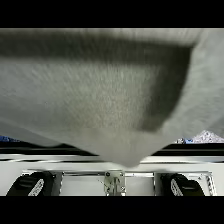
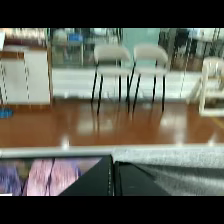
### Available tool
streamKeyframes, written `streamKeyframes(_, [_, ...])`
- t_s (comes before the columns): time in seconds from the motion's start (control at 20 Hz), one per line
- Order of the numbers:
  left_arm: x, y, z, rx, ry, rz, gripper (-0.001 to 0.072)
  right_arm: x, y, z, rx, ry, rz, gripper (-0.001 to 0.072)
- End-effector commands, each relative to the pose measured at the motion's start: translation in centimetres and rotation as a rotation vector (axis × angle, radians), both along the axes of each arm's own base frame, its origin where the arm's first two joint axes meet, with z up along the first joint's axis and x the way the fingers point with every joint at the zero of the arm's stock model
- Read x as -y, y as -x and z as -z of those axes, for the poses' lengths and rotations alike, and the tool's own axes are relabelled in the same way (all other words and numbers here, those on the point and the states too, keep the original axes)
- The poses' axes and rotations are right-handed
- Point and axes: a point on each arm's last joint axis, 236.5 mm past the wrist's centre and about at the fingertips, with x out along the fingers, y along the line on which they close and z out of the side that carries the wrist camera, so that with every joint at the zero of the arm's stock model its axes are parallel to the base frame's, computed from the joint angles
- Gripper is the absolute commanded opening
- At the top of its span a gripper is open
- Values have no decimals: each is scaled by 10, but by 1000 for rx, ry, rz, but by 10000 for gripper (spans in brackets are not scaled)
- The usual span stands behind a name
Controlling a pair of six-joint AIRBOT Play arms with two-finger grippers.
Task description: Fold the shirts.
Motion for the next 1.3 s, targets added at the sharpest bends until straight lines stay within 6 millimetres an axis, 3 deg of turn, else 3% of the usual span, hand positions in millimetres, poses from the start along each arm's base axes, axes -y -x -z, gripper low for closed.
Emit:
streamKeyframes(0.0, [-4, -16, 56, -213, -28, -19, 30, 21, -1, 55, -243, -63, 98, 55])
streamKeyframes(0.15, [-19, -61, 126, -414, -66, -90, 30, 30, -30, 136, -610, -82, 129, 55])
streamKeyframes(0.3, [-34, -112, 216, -647, -129, -156, 31, 22, -83, 227, -905, -113, 76, 55])
streamKeyframes(0.5, [-40, -185, 342, -907, -154, -183, 30, 10, -197, 343, -935, -207, 13, 56])
streamKeyframes(0.65, [-37, -247, 408, -1005, -155, -173, 30, -4, -286, 395, -835, -325, -44, 55])
streamKeyframes(0.8, [-19, -302, 456, -1027, -95, -121, 30, -8, -352, 432, -715, -443, -53, 55])
streamKeyframes(0.9, [-4, -332, 481, -1014, -25, -89, 30, -2, -377, 456, -673, -462, -32, 55])
streamKeyframes(1.05, [8, -363, 505, -967, 60, -70, 31, 8, -396, 495, -669, -428, -5, 56])
streamKeyframes(1.25, [25, -380, 532, -962, 185, -54, 31, 11, -398, 546, -739, -426, 13, 56])
